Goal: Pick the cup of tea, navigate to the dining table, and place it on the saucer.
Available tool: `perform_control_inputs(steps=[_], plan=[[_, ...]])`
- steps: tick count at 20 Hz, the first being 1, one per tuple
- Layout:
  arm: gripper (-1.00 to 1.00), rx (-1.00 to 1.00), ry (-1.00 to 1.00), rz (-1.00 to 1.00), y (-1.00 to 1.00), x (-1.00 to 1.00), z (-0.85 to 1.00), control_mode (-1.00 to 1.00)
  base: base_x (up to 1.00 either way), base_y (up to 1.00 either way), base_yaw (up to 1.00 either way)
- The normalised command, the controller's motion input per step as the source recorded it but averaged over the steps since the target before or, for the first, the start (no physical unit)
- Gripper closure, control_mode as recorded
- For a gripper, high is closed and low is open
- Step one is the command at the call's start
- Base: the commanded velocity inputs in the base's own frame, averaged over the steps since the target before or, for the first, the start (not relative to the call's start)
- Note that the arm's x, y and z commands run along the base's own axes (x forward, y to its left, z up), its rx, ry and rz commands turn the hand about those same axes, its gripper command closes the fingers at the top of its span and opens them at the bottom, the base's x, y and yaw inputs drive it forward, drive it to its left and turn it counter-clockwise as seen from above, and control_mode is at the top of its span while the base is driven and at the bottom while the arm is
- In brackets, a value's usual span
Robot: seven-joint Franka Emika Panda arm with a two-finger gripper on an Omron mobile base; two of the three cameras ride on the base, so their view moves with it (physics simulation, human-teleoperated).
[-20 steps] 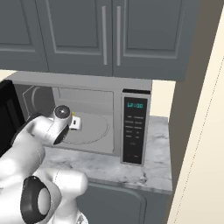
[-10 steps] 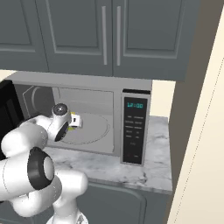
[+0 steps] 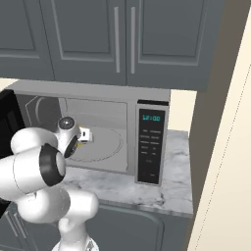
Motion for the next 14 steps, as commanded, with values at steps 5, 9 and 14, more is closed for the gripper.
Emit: perform_control_inputs(steps=[5,9,14], plan=[[-1.00,0.00,0.00,0.00,0.00,0.12,0.05,-1.00,0.00,0.00,0.00],[-1.00,0.00,0.00,-0.04,0.00,0.00,0.00,-1.00,0.00,0.00,0.00],[-1.00,0.00,0.00,-0.08,0.08,0.13,0.00,-1.00,0.00,0.00,0.00]])
